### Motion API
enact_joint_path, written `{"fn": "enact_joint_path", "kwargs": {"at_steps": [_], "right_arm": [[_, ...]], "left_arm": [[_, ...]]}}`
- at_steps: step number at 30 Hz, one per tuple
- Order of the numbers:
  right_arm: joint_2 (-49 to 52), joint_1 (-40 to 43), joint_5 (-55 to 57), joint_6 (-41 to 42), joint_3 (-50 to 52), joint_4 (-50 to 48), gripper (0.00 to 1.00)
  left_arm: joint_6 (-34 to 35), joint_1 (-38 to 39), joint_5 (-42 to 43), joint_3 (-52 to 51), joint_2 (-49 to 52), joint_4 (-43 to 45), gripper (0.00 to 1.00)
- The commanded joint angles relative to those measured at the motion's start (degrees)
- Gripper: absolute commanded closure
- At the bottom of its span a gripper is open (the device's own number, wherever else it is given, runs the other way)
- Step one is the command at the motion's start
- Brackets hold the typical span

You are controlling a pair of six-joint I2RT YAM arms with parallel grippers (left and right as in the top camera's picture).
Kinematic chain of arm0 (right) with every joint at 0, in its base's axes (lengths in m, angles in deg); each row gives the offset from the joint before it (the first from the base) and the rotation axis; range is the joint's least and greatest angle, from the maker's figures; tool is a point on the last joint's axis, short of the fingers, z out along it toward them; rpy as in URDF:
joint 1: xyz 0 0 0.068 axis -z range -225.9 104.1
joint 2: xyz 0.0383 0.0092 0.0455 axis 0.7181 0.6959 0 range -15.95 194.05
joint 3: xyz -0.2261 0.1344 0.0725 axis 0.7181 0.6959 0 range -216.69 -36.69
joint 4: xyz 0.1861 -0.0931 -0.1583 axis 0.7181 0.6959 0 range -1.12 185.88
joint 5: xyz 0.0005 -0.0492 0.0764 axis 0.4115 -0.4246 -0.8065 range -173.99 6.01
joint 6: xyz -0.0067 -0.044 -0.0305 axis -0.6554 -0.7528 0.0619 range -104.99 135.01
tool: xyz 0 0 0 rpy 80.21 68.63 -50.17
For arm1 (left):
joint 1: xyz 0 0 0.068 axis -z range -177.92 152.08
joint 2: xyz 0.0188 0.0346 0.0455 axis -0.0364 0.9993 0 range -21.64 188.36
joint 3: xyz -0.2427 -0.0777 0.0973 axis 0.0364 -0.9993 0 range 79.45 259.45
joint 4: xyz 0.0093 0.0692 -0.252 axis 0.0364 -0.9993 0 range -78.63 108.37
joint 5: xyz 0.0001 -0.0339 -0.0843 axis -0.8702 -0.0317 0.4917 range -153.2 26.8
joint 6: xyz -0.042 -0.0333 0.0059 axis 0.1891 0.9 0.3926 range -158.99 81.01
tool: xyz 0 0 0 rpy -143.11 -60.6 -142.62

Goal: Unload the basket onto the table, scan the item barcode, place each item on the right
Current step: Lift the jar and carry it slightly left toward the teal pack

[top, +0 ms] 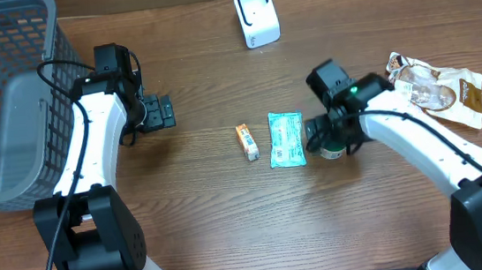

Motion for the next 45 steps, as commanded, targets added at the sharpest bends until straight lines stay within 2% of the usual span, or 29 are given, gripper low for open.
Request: {"fn": "enact_joint_path", "kwargs": {"at_steps": [1,5,11,17,24,35,45], "right_arm": [[-0.3,-0.2,0.8,0.8,-8.7,3.0,0.0],[-0.3,-0.2,0.7,0.8,-12.9,6.8,0.0],[-0.3,-0.2,-0.2,0.2,-12.8,2.6,0.0],[-0.3,-0.2,-0.7,1.7,-12.5,4.9,0.0],[0.2,-0.2,-0.7,2.4,-8.7,4.9,0.0],[1.3,-0.2,-0.3,3.7,-1.0,-0.5,0.0],[1.5,-0.2,-0.3,3.6,-0.6,-2.3,0.0]], "left_arm": [[-1.1,0.1,-0.3,0.1,0.3,0.1,0.0],[-1.1,0.1,-0.3,0.1,0.3,0.1,0.0],[-1.1,0.1,-0.3,0.1,0.3,0.1,0.0],[-1.1,0.1,-0.3,0.1,0.3,0.1,0.0],[-1.1,0.1,-0.3,0.1,0.3,0.1,0.0],[-1.1,0.1,-0.3,0.1,0.3,0.1,0.0],[-1.1,0.1,-0.3,0.1,0.3,0.1,0.0]]}}
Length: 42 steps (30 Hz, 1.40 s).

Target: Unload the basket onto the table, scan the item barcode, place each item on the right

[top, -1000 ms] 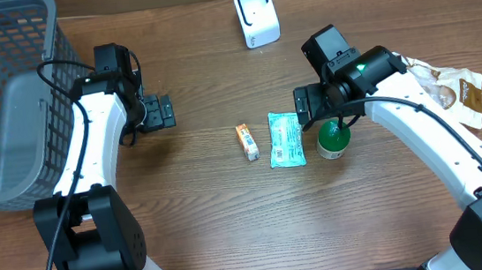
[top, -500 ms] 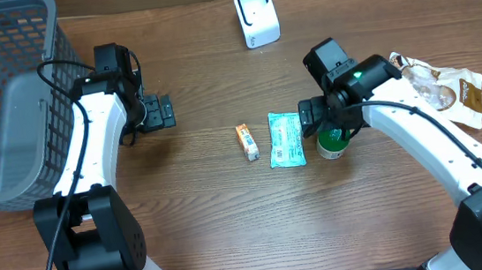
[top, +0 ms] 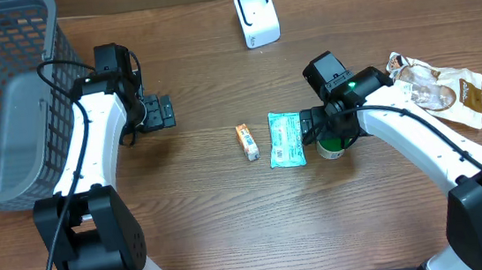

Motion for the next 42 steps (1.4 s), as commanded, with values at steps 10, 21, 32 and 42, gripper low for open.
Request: {"fn": "enact_joint_path", "kwargs": {"at_steps": [10,21,32,42], "right_arm": [[0.3,-0.2,0.4,0.3,0.2,0.4,0.0],[0.7,-0.2,1.9,0.2,0.6,1.2,0.05],[2.3,-0.2,2.0,0.2,4.2,-4.3,0.05],[2.3,-0.2,2.2,0.1,6.1,-6.3,0.05]], "left_arm": [[-1.1,0.1,-0.3,0.1,0.3,0.1,0.0],[-1.1,0.1,-0.3,0.1,0.3,0.1,0.0],[-1.1,0.1,-0.3,0.1,0.3,0.1,0.0],[-1.1,0.1,-0.3,0.1,0.3,0.1,0.0]]}}
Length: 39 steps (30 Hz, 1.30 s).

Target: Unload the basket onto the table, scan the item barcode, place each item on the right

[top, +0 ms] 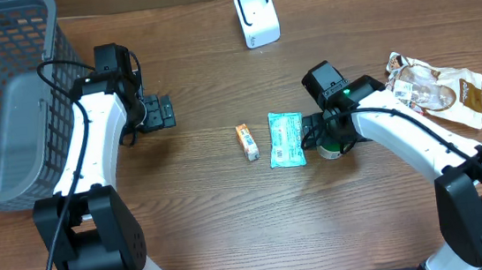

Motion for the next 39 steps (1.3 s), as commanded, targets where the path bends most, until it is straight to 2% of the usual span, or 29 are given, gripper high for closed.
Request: {"fn": "enact_joint_path", "kwargs": {"at_steps": [1,7,26,33,39], "right_arm": [[0.0,-0.2,0.7,0.0,2.0,-1.6,0.05],[0.0,-0.2,3.5,-0.2,3.2,-2.7,0.06],[0.1,-0.2,2.5,-0.2,3.2,-2.9,0.07],[0.1,-0.2,0.0,-6.1,3.2,-2.6,0.07],[0.1,-0.2,0.4,-8.5,3.2,-1.6,0.15]], "left_arm": [[-1.1,0.1,-0.3,0.1,0.3,0.1,0.0],[-1.1,0.1,-0.3,0.1,0.3,0.1,0.0],[-1.1,0.1,-0.3,0.1,0.3,0.1,0.0],[-1.1,0.1,-0.3,0.1,0.3,0.1,0.0],[-1.1,0.1,-0.3,0.1,0.3,0.1,0.0]]}}
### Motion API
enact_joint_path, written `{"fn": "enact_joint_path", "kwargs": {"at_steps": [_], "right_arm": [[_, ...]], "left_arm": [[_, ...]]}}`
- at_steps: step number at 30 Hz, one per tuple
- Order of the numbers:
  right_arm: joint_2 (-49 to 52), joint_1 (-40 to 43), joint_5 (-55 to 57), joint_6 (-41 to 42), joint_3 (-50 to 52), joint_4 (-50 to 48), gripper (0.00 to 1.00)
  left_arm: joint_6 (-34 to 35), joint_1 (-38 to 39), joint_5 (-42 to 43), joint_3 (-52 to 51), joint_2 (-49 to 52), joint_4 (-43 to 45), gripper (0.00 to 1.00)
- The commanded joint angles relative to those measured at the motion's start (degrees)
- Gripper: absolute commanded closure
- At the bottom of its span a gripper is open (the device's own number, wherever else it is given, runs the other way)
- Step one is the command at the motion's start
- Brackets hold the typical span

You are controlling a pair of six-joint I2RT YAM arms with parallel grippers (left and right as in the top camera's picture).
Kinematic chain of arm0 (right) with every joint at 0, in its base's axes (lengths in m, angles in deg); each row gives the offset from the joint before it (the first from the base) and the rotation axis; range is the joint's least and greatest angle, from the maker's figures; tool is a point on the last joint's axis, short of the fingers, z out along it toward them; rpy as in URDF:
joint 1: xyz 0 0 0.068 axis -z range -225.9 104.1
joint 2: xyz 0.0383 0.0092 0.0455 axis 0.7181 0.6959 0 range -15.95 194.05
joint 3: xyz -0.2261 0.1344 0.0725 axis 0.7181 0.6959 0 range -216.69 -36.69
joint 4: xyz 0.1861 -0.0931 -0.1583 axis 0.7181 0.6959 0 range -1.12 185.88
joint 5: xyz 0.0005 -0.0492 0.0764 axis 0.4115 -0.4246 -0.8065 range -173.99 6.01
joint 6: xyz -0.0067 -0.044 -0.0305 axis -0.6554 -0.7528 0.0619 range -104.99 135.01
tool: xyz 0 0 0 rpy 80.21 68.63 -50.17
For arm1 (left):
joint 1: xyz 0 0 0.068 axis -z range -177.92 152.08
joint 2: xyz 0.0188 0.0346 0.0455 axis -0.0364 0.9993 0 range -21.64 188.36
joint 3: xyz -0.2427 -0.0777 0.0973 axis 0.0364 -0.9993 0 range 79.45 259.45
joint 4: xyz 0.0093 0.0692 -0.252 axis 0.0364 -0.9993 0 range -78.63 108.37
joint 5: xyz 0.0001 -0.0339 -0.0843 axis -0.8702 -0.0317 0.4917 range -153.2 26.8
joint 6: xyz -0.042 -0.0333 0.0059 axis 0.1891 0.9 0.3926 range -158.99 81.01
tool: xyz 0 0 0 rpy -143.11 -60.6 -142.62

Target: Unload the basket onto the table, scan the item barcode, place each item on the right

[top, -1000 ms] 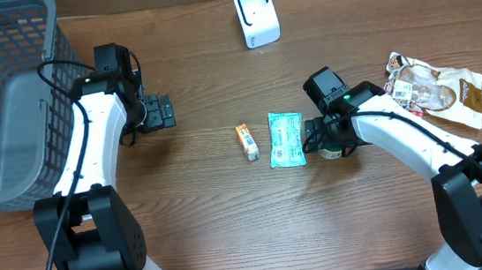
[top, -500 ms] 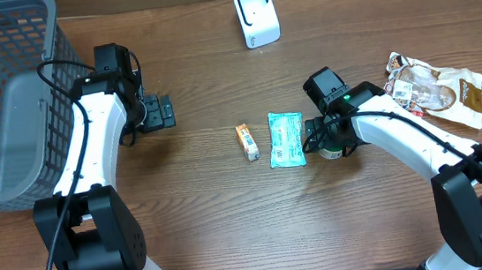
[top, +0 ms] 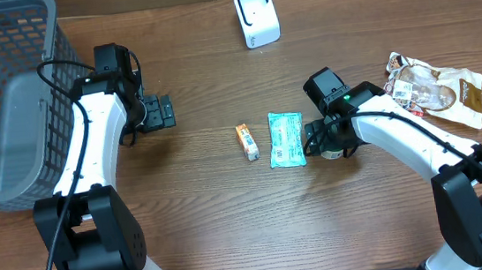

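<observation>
The white barcode scanner [top: 256, 16] stands upright at the back centre of the table. A teal flat packet [top: 286, 138] and a small orange box [top: 247, 141] lie mid-table. My right gripper [top: 317, 139] is low beside the packet's right edge, over a small green-and-white container [top: 340, 152] that its wrist mostly hides. How its jaws stand does not show. My left gripper [top: 166, 111] hovers at the left, open and holding nothing.
A grey mesh basket [top: 7, 95] fills the left side. A brown and white snack bag [top: 436, 85] lies at the far right. The wooden table [top: 231, 216] has bare surface along the front.
My right gripper has dropped slightly toward the front, covering more of the green-and-white container. The left arm and the other items have not moved.
My right gripper was at the green-and-white container, right of the teal packet. It stayed there at each moment, shifted slightly left, and now covers more of the container. The packet, orange box, scanner and left arm kept their places.
</observation>
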Motion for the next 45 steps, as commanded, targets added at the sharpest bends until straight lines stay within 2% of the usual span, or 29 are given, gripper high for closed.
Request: {"fn": "enact_joint_path", "kwargs": {"at_steps": [1,6,11,16,18,22,26,32,36,45], "right_arm": [[0.1,-0.2,0.2,-3.4,0.3,0.2,0.18],[0.1,-0.2,1.2,-5.1,0.3,0.2,0.18],[0.1,-0.2,1.2,-10.3,0.3,0.9,0.18],[0.1,-0.2,1.3,-15.0,0.3,1.5,0.23],[0.1,-0.2,1.2,-15.0,0.3,1.2,0.22],[0.1,-0.2,0.8,-11.2,0.3,1.0,0.13],[0.1,-0.2,0.8,-8.0,0.3,0.7,0.12],[0.1,-0.2,0.7,-7.6,1.7,-0.5,0.12],[0.1,-0.2,-0.1,-7.7,3.6,-2.7,0.0],[0.1,-0.2,-0.1,-7.6,3.7,-3.4,0.0]], "left_arm": [[-1.1,0.1,-0.3,0.1,0.3,0.1,0.0],[-1.1,0.1,-0.3,0.1,0.3,0.1,0.0],[-1.1,0.1,-0.3,0.1,0.3,0.1,0.0],[-1.1,0.1,-0.3,0.1,0.3,0.1,0.0],[-1.1,0.1,-0.3,0.1,0.3,0.1,0.0],[-1.1,0.1,-0.3,0.1,0.3,0.1,0.0],[-1.1,0.1,-0.3,0.1,0.3,0.1,0.0],[-1.1,0.1,-0.3,0.1,0.3,0.1,0.0],[-1.1,0.1,-0.3,0.1,0.3,0.1,0.0],[-1.1,0.1,-0.3,0.1,0.3,0.1,0.0]]}}
